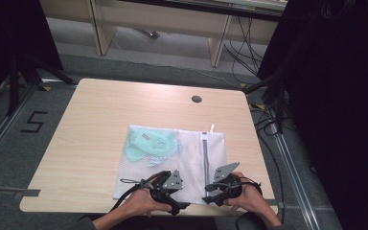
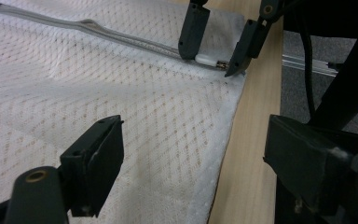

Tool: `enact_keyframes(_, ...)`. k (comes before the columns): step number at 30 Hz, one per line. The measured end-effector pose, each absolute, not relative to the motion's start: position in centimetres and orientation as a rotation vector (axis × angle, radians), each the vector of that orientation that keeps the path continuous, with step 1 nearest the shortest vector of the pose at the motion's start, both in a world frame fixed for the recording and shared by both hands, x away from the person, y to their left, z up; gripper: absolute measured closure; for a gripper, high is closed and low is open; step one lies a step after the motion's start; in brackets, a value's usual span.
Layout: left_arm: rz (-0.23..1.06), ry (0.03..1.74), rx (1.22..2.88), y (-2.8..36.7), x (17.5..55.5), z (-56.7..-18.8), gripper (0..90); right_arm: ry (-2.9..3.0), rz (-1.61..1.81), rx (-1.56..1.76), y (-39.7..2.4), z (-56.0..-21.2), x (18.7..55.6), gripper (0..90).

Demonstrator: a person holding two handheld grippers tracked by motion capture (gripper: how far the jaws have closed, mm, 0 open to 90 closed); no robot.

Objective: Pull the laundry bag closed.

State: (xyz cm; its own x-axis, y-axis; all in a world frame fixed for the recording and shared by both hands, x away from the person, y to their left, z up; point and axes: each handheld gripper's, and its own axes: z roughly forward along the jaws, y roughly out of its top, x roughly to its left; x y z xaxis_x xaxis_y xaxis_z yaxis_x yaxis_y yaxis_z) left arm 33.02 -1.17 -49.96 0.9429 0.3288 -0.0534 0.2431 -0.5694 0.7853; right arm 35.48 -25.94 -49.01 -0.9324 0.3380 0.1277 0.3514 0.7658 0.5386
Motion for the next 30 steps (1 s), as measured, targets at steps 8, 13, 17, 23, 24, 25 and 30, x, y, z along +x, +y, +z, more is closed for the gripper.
enact_keyframes(8, 0.122, 0.407, 2.196, -1.14, 33.03, -49.88, 19.4, -2.938, -0.913, -0.533, -26.28, -48.65, 35.41, 59.9)
enact_keyframes(13, 0.126, 0.404, 2.197, -1.16, 33.01, -49.85, 19.6, -2.919, -0.91, -0.528, -26.28, -48.52, 35.19, 64.0)
enact_keyframes(17, 0.126, 0.405, 2.198, -1.14, 33.0, -49.85, 19.6, -2.924, -0.918, -0.508, -26.18, -48.39, 34.99, 68.9)
enact_keyframes(23, 0.127, 0.403, 2.198, -1.12, 33.02, -49.81, 19.6, -2.926, -0.879, -0.481, -26.33, -48.33, 34.89, 77.9)
enact_keyframes(24, 0.126, 0.403, 2.199, -1.12, 33.01, -49.82, 19.6, -2.925, -0.89, -0.469, -26.37, -48.37, 34.96, 79.4)
enact_keyframes(25, 0.126, 0.403, 2.199, -1.13, 33.0, -49.82, 19.6, -2.938, -0.904, -0.43, -26.43, -48.37, 35.16, 81.0)
enact_keyframes(30, 0.137, 0.392, 2.209, -1.11, 32.98, -49.81, 19.8, -2.926, -0.872, -0.477, -26.55, -48.28, 34.95, 85.5)
